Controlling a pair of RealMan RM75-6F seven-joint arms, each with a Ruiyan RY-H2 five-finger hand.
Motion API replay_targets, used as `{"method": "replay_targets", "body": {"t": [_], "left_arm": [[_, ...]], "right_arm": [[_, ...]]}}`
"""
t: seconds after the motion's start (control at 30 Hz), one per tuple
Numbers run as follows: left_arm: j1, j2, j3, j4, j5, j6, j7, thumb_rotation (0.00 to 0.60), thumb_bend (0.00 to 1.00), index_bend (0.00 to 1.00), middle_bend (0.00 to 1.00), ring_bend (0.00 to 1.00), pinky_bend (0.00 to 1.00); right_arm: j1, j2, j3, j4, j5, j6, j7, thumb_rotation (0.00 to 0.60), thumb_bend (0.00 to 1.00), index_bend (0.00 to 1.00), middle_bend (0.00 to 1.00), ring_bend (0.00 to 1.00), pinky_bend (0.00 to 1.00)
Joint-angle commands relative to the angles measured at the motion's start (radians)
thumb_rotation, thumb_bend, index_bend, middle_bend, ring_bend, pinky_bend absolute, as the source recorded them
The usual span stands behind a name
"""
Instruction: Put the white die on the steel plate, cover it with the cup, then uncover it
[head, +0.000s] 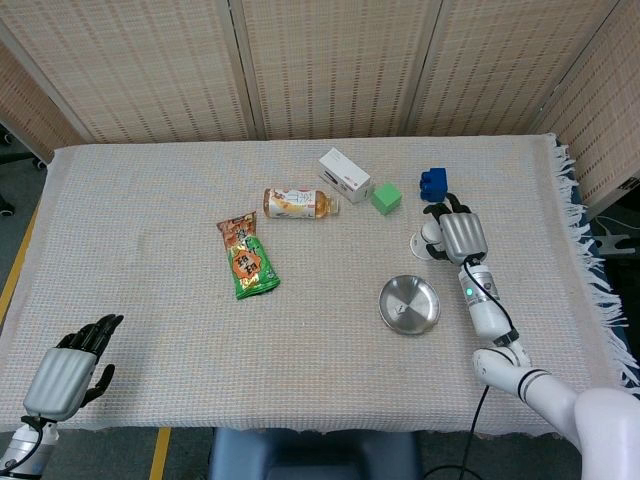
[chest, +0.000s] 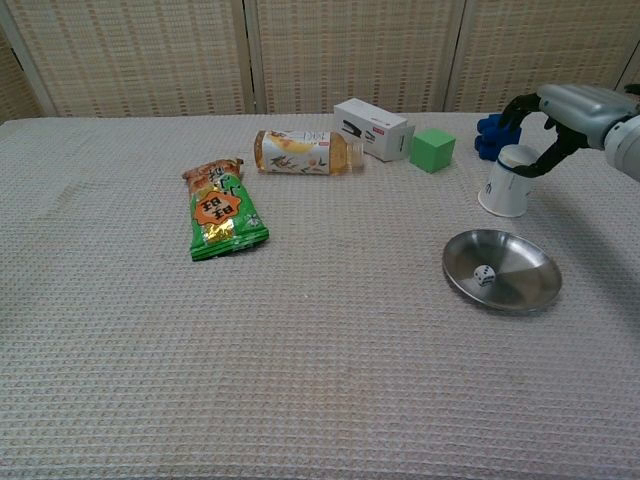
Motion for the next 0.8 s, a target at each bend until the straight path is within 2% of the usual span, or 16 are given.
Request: {"method": "replay_targets", "body": {"t": [0.03,0.2,0.33,0.53,0.67,0.8], "left_arm": [[0.0,0.0,0.0,0.0,0.0,0.0,0.0,0.6,0.45,0.07,0.1,0.19,0.36],[0.0,0.0,0.001,0.0,0.0,0.0,0.001,0.6,0.45,0.07,0.1,0.19,0.36],[0.0,0.0,0.0,0.0,-0.001,0.001,0.0,0.6,0.45,0.07,0.1,0.19,0.36],[0.0,0.0,0.0,0.0,-0.002,0.001,-0.001,0.6,0.45,0.07,0.1,0.19,0.36],[0.0,0.0,0.001,0.001,0.0,0.001,0.0,0.6,0.45,0.07,0.1,0.19,0.36],[0.0,-0.001,0.002,0.0,0.0,0.0,0.003,0.6,0.45,0.07,0.1,0.19,0.36]], "right_arm": [[0.008,-0.023,-0.009,0.046,-0.007,-0.017,0.031,0.6,0.14,0.29,0.25,0.06,0.27],[0.013,-0.056,-0.028,0.114,-0.029,-0.028,0.068,0.6,0.14,0.31,0.25,0.09,0.32],[0.017,-0.089,-0.043,0.173,-0.05,-0.031,0.103,0.6,0.14,0.34,0.3,0.16,0.38],[0.018,-0.127,-0.052,0.237,-0.084,0.018,0.145,0.6,0.14,0.44,0.4,0.32,0.52],[0.013,-0.136,-0.05,0.246,-0.095,0.056,0.16,0.6,0.14,0.51,0.45,0.4,0.59],[-0.003,-0.117,-0.049,0.188,-0.111,0.122,0.141,0.6,0.14,0.52,0.46,0.41,0.59]]}}
